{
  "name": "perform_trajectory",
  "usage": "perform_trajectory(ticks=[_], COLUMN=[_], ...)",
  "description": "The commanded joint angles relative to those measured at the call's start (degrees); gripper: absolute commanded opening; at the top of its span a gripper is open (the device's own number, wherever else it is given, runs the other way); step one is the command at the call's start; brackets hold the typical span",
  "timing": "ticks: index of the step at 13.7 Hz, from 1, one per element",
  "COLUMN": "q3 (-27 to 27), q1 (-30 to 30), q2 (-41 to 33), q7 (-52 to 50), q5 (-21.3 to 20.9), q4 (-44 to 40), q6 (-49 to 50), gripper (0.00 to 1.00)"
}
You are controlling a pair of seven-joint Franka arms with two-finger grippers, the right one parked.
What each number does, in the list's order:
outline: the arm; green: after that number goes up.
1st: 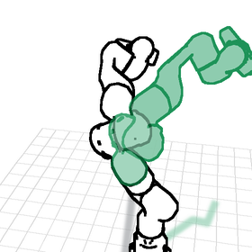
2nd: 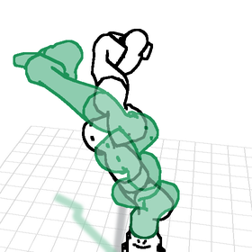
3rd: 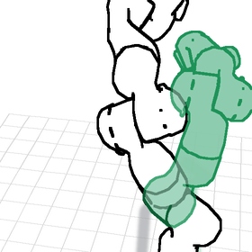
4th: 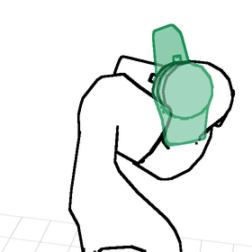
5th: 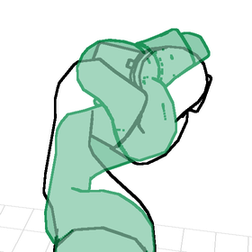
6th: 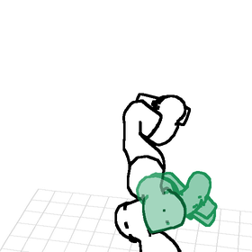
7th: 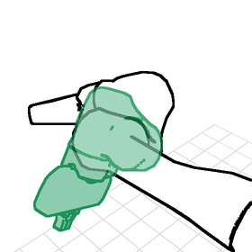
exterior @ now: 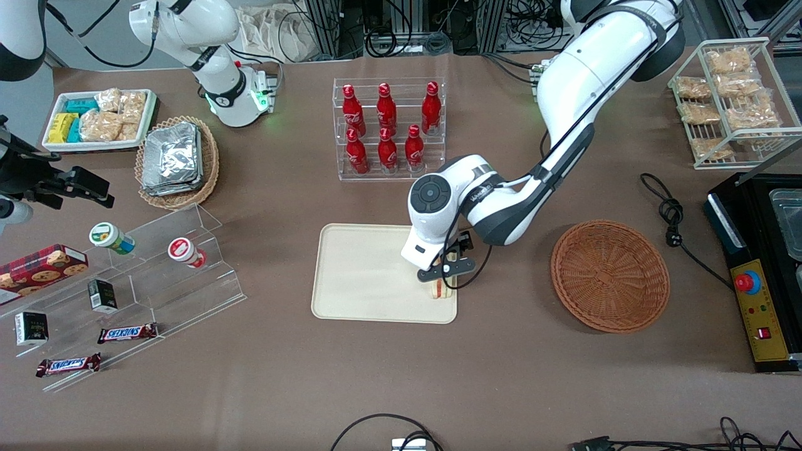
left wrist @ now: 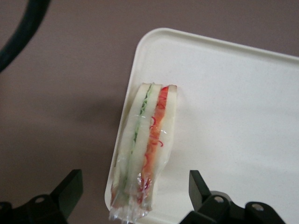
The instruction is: Place sandwich from basket to tray
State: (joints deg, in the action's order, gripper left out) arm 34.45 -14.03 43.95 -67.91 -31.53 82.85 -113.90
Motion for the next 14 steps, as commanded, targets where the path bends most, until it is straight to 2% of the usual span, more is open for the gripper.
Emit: perform_trajectory(ticks=[1,4,5,7,11,14], q3=[0.17,5.08,8.41,15.79,33.09,49.61], q1=[2.66,13.28,19.24,30.49,55.62,75.4], q2=[-5.53,-13.6,-16.59,-20.03,-21.1,-21.28], q7=[-1.44,3.19,6.7,10.59,18.93,25.09], q5=[0.33,3.83,5.67,6.13,6.13,5.87], q4=[0.64,8.26,12.03,16.97,21.11,23.4], q6=[4.81,4.56,4.21,3.59,5.17,9.47], gripper=[1.0,1.0,1.0,1.0,1.0,1.0])
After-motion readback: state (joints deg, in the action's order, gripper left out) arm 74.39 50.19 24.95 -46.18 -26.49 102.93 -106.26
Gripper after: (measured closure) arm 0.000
